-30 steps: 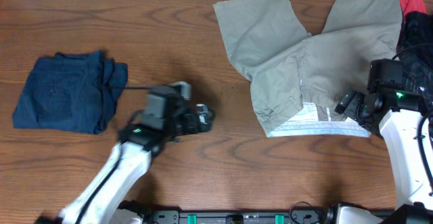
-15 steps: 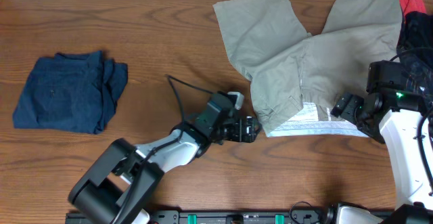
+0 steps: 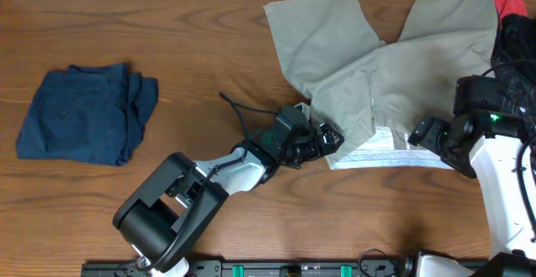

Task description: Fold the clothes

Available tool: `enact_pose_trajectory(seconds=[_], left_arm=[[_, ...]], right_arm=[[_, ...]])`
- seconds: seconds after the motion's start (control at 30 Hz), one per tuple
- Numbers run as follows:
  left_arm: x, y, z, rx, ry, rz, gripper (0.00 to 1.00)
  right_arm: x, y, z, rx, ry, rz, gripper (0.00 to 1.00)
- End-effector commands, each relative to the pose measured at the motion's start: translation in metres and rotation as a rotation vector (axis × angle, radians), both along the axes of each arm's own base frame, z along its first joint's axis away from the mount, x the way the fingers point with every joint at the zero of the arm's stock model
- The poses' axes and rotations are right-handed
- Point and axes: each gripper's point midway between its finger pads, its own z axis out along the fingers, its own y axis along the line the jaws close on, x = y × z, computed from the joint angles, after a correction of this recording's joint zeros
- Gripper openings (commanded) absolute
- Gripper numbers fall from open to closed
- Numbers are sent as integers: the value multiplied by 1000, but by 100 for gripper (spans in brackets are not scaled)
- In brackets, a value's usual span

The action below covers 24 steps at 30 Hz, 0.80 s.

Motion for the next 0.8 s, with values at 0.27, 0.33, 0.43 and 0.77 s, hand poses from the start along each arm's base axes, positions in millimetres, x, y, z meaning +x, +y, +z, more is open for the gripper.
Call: enact_pose_trajectory(seconds=[0.27,0.33,0.43,0.77], left_arm=[[-21,-8,-35,84,84,145,61],[-21,-7,-41,111,66,159,50],[-18,-1,-51,163,16,142,24],[-1,70,-47,423,-118,-26,6]], right_arm=[[-4,1,-1,6,19,8,99],[-7,1,-1,7,29,7,99],[-9,1,-2,8,37,7,99],[-9,1,-1,8,37,8,99]])
